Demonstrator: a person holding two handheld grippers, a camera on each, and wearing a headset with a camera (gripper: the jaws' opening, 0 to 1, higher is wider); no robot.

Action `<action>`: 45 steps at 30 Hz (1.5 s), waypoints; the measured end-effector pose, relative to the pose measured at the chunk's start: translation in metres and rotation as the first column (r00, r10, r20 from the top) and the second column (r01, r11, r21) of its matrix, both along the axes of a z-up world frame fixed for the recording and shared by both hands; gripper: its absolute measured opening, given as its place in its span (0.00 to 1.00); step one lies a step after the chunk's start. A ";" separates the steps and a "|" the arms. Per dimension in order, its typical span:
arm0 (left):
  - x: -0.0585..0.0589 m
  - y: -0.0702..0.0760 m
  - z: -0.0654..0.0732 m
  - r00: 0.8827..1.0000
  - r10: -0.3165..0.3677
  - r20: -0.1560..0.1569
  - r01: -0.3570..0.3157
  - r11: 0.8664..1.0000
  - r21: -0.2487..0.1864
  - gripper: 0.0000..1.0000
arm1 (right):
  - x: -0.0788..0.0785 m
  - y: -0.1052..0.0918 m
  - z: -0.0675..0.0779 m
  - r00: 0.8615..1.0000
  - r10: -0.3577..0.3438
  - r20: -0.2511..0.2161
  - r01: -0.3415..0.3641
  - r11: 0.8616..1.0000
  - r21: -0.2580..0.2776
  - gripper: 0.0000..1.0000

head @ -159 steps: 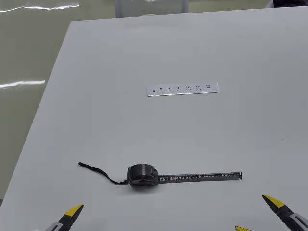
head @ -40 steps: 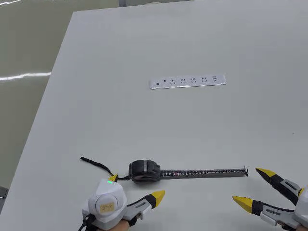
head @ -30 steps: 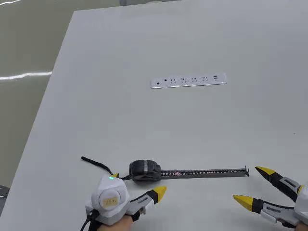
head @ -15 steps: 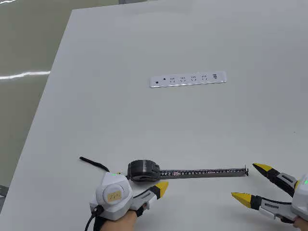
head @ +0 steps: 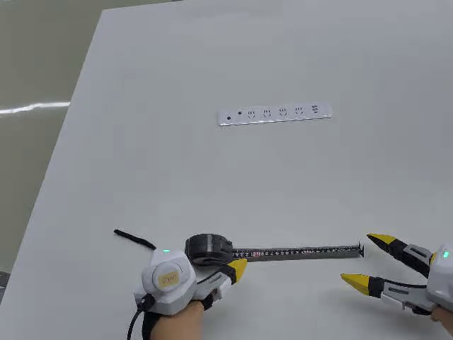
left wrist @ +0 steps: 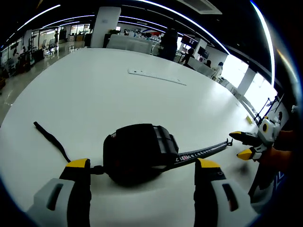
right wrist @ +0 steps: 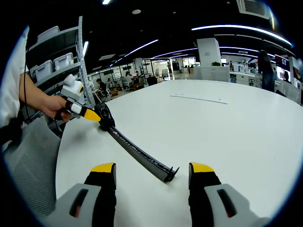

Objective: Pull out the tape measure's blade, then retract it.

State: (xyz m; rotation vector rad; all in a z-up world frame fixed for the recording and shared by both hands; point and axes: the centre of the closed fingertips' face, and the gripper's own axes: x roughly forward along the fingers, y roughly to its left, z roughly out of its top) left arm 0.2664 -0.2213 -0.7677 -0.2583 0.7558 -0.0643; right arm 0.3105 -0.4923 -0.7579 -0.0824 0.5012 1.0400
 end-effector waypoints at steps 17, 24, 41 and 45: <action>0.009 -0.002 -0.006 0.998 0.061 -0.022 -0.061 0.998 -0.027 0.86 | 0.008 -0.001 -0.013 0.999 0.041 -0.028 -0.041 0.999 0.010 0.52; 0.010 -0.002 -0.010 0.996 0.080 -0.035 -0.081 0.996 -0.034 0.83 | 0.007 0.002 -0.017 0.997 0.067 -0.031 -0.067 0.998 0.005 0.50; 0.018 -0.003 -0.009 0.992 0.126 -0.028 -0.128 0.990 -0.065 0.76 | 0.007 0.008 -0.014 0.995 0.096 -0.030 -0.095 0.995 0.027 0.39; 0.019 -0.001 -0.009 0.990 0.141 -0.031 -0.142 0.988 -0.064 0.76 | 0.007 0.011 -0.013 0.994 0.108 -0.026 -0.108 0.994 0.028 0.36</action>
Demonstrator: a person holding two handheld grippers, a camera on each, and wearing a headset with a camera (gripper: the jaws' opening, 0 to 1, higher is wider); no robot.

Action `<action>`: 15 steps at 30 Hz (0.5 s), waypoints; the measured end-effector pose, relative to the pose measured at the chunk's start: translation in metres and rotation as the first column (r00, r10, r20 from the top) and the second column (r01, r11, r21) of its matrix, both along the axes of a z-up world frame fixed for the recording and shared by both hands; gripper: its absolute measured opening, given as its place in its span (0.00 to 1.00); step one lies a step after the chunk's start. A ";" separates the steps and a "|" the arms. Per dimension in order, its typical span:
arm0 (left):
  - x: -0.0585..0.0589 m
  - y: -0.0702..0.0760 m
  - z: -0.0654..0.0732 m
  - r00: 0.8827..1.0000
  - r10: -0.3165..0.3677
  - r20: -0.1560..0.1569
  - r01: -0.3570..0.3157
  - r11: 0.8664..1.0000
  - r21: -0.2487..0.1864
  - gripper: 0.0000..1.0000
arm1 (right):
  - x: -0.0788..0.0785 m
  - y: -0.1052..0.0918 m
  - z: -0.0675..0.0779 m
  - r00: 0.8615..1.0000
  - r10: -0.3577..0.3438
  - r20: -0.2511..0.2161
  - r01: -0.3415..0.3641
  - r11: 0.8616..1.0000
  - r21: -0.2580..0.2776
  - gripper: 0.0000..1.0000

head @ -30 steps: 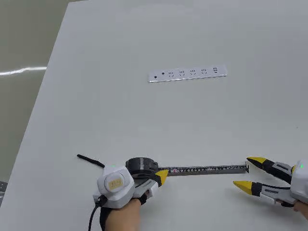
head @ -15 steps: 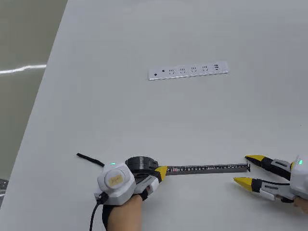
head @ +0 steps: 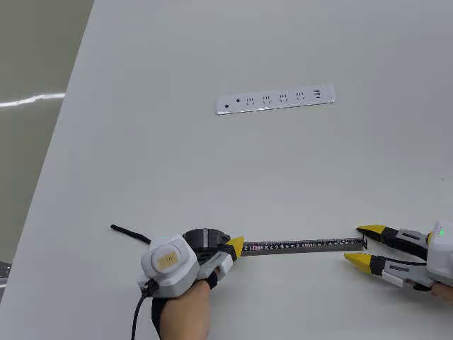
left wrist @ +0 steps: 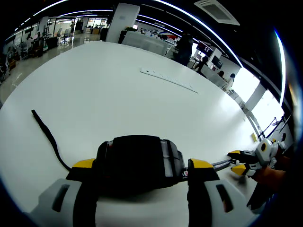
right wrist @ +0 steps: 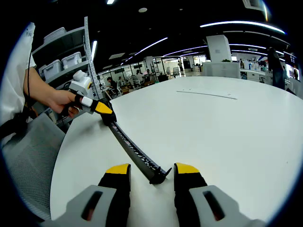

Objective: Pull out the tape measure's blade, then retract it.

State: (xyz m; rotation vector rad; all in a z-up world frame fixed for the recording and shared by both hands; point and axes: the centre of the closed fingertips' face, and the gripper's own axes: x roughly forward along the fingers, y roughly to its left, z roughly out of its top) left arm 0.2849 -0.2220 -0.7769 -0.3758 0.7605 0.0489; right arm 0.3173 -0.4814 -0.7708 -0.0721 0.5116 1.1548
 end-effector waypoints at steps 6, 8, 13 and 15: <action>0.001 0.004 0.000 1.000 0.024 -0.006 -0.024 1.000 0.006 0.71 | 0.002 0.000 0.000 1.000 0.012 0.001 -0.012 1.000 0.007 0.32; 0.001 0.004 -0.001 1.000 0.027 -0.009 -0.027 1.000 0.012 0.70 | 0.003 0.000 0.001 1.000 0.015 0.001 -0.015 1.000 0.010 0.31; 0.001 0.005 -0.001 0.999 0.033 -0.008 -0.032 0.999 0.019 0.70 | 0.006 -0.002 0.000 1.000 0.022 0.002 -0.022 1.000 0.009 0.28; 0.001 0.005 -0.001 0.999 0.036 -0.009 -0.036 0.999 0.022 0.70 | 0.006 -0.002 0.000 1.000 0.025 0.000 -0.025 1.000 0.010 0.27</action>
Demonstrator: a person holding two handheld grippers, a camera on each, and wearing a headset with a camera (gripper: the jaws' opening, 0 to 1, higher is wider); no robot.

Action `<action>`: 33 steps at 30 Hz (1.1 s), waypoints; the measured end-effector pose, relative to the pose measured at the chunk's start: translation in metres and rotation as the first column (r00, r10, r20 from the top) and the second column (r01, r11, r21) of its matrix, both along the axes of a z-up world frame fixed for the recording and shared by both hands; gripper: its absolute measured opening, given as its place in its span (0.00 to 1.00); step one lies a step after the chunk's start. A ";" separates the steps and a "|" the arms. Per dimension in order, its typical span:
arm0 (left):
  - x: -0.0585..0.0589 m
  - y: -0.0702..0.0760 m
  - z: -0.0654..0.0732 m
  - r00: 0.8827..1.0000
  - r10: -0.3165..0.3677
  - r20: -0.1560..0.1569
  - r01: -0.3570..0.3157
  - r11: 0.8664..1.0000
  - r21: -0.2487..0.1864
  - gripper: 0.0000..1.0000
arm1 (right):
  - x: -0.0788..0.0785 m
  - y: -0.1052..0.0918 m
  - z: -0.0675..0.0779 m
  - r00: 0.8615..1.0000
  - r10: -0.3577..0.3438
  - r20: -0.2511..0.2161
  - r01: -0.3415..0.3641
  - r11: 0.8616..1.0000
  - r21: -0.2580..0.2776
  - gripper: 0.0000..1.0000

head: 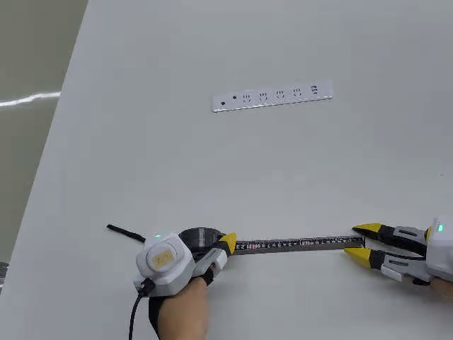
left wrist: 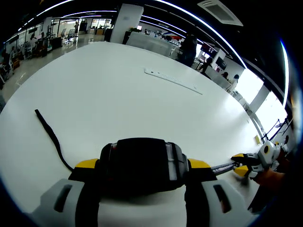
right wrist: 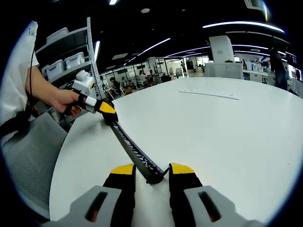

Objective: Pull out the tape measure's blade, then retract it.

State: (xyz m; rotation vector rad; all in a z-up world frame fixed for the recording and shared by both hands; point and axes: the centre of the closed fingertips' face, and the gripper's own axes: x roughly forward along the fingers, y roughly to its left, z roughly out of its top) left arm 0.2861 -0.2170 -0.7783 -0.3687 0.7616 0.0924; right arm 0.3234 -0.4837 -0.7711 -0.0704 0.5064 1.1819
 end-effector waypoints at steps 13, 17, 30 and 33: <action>0.000 0.001 -0.003 1.000 0.016 -0.008 -0.016 1.000 0.027 0.71 | 0.000 -0.003 -0.004 0.999 0.038 0.024 -0.038 0.999 -0.009 0.18; 0.000 0.001 -0.004 1.000 0.018 -0.004 -0.017 0.999 0.027 0.71 | -0.001 -0.002 -0.003 0.998 0.056 0.014 -0.056 0.998 0.000 0.18; -0.001 0.001 -0.003 1.000 0.018 -0.003 -0.018 0.999 0.029 0.71 | -0.004 -0.004 -0.002 0.990 0.119 -0.079 -0.115 0.992 0.057 0.18; -0.001 0.001 -0.003 1.000 0.017 -0.003 -0.017 0.999 0.029 0.71 | -0.007 -0.005 -0.002 0.982 0.134 -0.136 -0.124 0.989 0.079 0.18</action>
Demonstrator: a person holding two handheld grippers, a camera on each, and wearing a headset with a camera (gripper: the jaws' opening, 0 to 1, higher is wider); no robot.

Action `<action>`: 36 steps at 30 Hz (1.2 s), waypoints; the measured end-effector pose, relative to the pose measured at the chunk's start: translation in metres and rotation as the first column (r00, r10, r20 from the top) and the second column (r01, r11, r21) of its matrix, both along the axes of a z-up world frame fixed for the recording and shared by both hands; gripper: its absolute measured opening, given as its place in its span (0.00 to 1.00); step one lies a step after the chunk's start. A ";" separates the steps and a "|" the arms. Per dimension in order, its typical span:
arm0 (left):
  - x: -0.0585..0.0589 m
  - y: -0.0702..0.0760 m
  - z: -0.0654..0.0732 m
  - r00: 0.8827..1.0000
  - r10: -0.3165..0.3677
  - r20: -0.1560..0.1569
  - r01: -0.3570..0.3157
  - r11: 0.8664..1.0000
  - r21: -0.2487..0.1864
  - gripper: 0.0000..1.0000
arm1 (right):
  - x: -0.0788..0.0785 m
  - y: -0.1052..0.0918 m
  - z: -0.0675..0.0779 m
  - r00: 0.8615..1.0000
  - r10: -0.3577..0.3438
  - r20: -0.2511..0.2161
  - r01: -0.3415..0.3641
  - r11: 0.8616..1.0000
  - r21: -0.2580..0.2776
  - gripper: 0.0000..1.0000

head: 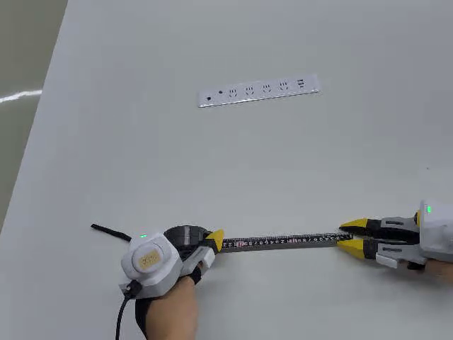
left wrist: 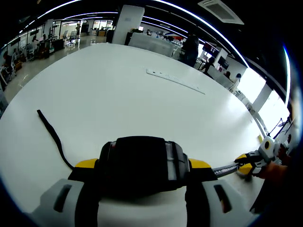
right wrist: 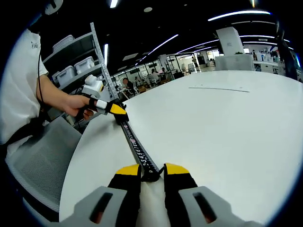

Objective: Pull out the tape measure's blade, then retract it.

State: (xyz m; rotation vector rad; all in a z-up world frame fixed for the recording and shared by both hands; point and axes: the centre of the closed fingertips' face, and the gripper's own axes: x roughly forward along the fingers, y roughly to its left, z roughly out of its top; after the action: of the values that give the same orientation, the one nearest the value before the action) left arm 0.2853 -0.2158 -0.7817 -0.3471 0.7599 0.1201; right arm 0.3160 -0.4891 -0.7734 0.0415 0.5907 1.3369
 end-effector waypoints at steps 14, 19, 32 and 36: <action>0.000 -0.002 0.000 1.000 -0.004 -0.001 0.004 1.000 0.003 0.71 | -0.004 0.000 0.000 0.997 0.060 -0.041 -0.059 0.998 0.017 0.16; 0.000 -0.002 0.000 1.000 -0.003 -0.002 0.003 1.000 0.003 0.71 | -0.008 0.000 0.001 0.994 0.091 0.060 -0.090 0.996 -0.011 0.14; 0.000 -0.001 0.001 1.000 -0.002 -0.002 0.002 1.000 0.003 0.71 | -0.007 0.000 0.003 0.956 0.082 0.281 -0.063 0.995 -0.075 0.13; 0.000 -0.001 0.001 1.000 -0.001 -0.005 0.001 1.000 0.003 0.71 | -0.005 0.001 0.004 0.958 0.075 0.276 -0.058 0.996 -0.069 0.13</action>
State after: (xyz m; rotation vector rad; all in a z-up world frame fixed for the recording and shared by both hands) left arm 0.2857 -0.2164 -0.7808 -0.3433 0.7646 0.1213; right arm 0.3113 -0.4886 -0.7697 -0.2151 0.3956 1.3604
